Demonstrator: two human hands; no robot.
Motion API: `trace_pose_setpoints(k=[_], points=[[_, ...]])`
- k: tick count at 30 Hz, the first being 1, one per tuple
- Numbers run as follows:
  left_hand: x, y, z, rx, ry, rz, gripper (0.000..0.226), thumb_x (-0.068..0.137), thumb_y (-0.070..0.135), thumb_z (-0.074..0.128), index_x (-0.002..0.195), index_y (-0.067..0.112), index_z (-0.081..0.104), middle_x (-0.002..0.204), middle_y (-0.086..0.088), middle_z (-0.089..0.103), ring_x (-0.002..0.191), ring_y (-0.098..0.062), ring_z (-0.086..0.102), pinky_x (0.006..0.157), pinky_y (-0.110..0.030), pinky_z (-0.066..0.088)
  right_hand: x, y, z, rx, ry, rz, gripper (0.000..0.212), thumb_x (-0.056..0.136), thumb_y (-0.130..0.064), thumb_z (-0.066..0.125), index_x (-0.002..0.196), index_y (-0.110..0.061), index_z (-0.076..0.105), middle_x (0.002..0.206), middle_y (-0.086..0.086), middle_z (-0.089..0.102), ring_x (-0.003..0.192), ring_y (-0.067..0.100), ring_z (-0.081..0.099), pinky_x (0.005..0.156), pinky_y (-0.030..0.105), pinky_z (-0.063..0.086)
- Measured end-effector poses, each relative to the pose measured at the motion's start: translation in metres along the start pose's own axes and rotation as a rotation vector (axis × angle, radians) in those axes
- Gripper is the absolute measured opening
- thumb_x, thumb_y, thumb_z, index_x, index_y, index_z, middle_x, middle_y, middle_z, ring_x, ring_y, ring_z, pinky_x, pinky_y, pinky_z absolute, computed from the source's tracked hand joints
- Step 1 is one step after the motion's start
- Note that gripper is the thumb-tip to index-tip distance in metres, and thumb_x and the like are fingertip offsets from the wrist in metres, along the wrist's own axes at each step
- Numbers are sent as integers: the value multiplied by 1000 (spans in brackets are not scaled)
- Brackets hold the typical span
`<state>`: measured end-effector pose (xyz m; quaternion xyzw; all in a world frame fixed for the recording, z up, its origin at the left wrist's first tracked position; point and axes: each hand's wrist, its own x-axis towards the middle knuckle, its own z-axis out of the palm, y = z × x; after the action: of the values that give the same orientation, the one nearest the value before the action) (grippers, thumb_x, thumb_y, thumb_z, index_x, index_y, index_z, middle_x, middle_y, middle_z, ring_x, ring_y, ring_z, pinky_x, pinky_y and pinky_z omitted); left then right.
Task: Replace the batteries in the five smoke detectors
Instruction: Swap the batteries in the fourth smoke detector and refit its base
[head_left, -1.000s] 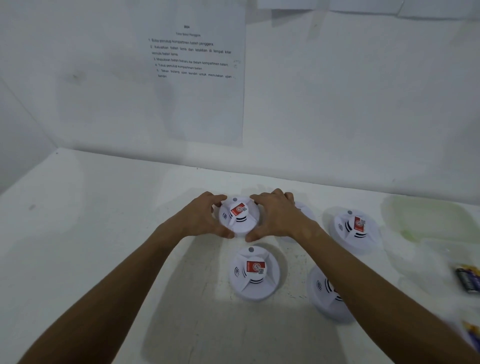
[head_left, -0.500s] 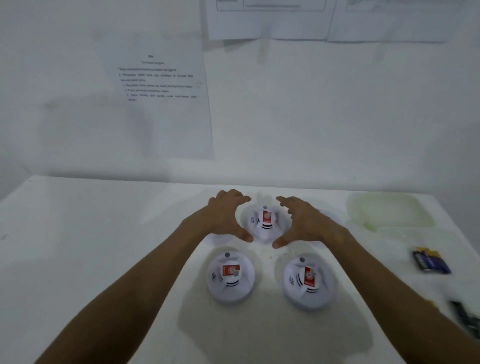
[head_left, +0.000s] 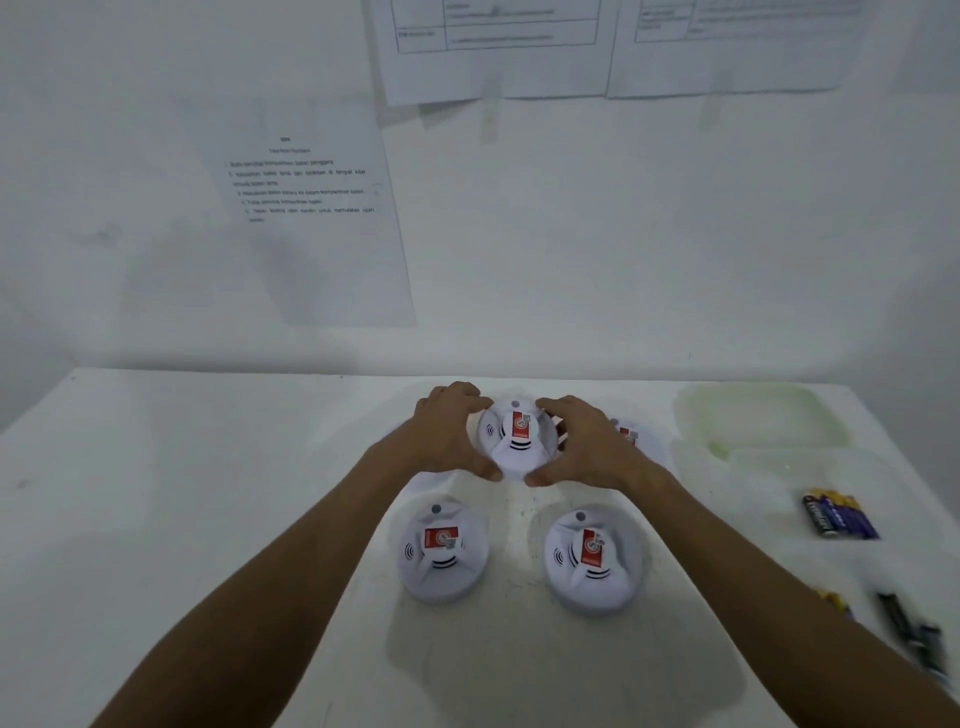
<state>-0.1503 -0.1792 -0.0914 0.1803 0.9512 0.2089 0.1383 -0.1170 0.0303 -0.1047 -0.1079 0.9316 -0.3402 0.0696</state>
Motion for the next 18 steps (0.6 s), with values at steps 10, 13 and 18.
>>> trace_pose_setpoints(k=[10,13,18], points=[[-72,91,-9,-618,150,167,83,68,10,86,139,26,44,113,10,69,97,-7,68,83,-25,57,-66,-2,-61,150,11,-154,100,57,-36,94,138,-34,35,124,-15,56,107,8,58,88,23,54],[-83,115,-1,-737,126,176,72,78,8,78,138,30,45,115,6,69,101,-14,68,86,-31,57,-93,10,-82,242,-52,-156,92,62,-16,91,133,-35,34,114,-9,58,97,11,62,75,17,54],[-89,150,13,-552,175,190,71,74,25,83,133,41,47,127,14,58,109,-3,60,87,-28,55,-130,34,-111,549,-115,-184,95,60,4,82,136,-30,37,121,-1,56,108,16,61,81,40,59]])
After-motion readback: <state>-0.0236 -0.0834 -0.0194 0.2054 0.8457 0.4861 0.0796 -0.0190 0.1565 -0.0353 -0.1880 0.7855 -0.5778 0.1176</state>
